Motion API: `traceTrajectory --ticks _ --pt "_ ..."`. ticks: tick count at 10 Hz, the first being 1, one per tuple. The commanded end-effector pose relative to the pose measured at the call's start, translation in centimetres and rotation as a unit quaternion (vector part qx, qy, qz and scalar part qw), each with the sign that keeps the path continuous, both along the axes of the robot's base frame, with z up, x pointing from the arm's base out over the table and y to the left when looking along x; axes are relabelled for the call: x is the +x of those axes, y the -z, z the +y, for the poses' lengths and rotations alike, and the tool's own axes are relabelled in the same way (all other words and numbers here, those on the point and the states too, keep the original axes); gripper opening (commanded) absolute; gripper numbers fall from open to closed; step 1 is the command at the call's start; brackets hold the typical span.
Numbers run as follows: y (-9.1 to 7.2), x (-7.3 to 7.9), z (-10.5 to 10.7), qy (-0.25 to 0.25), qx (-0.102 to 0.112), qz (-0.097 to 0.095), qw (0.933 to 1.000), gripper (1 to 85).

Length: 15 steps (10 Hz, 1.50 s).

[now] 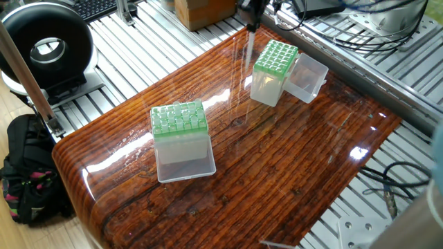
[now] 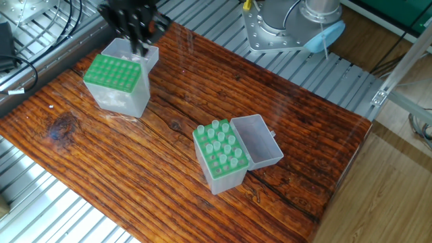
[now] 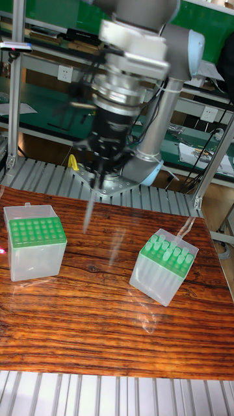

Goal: Transfer all large pipette tips from one holder to another

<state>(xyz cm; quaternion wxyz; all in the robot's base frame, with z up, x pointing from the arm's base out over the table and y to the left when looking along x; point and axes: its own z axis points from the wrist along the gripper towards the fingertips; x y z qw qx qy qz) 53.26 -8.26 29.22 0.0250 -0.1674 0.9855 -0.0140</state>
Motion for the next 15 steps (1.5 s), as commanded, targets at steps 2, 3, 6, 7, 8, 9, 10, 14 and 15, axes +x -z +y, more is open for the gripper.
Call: traceTrajectory --ticks 2,3,6,7,8,9,10,14,15 --pt "-1.4 0.4 -8.0 -0.049 0.002 0.001 0.9988 12.7" --pt "-1.1 0.4 -9.9 -0.059 -0.001 -0.001 0.9983 12.7" --pt "-0.8 -0.4 -10.5 -0.056 0.023 0.002 0.9981 16.3" --pt "-0.9 -0.3 -10.2 -0.040 0.030 -0.002 0.9987 16.7" --pt "-0.9 0.3 -9.6 -0.020 0.042 -0.013 0.9988 16.7" --pt "-1.0 1.0 -9.5 0.008 0.047 -0.025 0.9985 16.7" --pt "-1.0 1.4 -9.7 0.027 0.044 -0.032 0.9982 16.0" --pt "-0.1 1.2 -14.5 0.005 0.024 -0.023 0.9994 15.0" --pt "0.1 1.3 -15.4 -0.002 0.017 -0.016 0.9997 15.0"
